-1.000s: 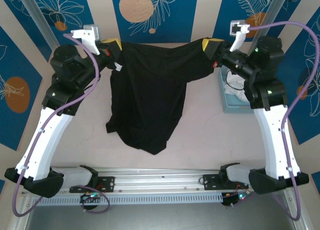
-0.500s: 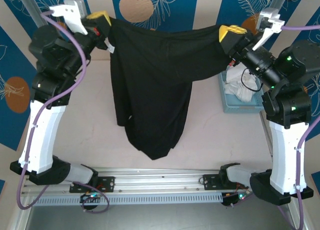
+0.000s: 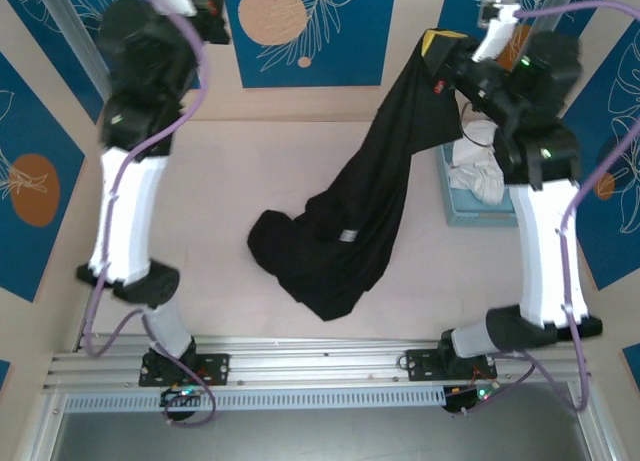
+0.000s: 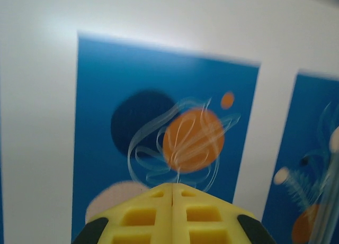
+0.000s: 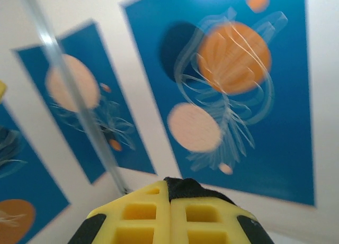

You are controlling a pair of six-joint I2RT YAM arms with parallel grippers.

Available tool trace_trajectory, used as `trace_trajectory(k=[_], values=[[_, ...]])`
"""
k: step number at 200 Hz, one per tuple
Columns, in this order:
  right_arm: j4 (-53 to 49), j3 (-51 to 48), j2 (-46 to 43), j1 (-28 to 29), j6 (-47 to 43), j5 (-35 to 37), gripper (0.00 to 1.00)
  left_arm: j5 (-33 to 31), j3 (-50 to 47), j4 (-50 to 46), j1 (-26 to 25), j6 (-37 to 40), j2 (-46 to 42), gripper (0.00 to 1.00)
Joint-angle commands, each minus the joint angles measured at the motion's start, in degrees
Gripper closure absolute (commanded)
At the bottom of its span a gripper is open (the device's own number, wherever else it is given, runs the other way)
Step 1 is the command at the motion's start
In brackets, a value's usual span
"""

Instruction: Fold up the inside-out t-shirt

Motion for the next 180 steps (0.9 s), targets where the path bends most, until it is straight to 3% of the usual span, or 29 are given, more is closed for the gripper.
trace_trajectory(k=[1, 8, 20, 43, 66, 93, 116, 139, 180], values=[[-5.5, 1.1, 11.6, -2.0, -0.6, 5.7, 1.0, -0.1, -0.1, -10.0, 0.5, -1.0, 8.8, 1.0], [-8.2, 3.4, 16.3, -2.4, -0.8, 6.4, 1.0, 1.7, -0.7, -12.1, 0.5, -2.1, 9.9, 1.0], [-13.0, 7.2, 24.2, -3.3, -1.4, 7.5, 0.98, 5.5, -5.3, -14.3, 0.5, -4.0, 9.5, 0.86], [-17.5, 8.1, 32.4, -5.1, -4.0, 11.5, 0.74, 13.6, -29.9, -7.9, -0.2, -7.2, 1.9, 0.63], [-18.0, 1.8, 31.1, -5.2, -7.4, 15.2, 0.52, 18.0, -59.6, 5.9, -3.9, -7.6, -8.4, 0.47], [-14.8, -12.4, 23.1, -3.6, -7.7, 14.0, 0.46, 17.2, -79.4, 9.6, -11.6, -2.6, -14.8, 0.38], [-9.7, -27.0, 15.7, -2.6, -4.7, 8.7, 0.45, 17.1, -87.8, 11.4, -20.2, 0.0, -17.2, 0.37], [-8.0, -36.0, 11.5, -2.9, -2.9, 6.0, 0.45, 17.1, -90.2, 12.1, -27.9, 2.0, -15.3, 0.38], [-7.6, -40.6, 9.2, -3.9, -2.9, 5.1, 0.45, 17.4, -86.0, 12.3, -32.5, 4.3, -5.5, 0.45]])
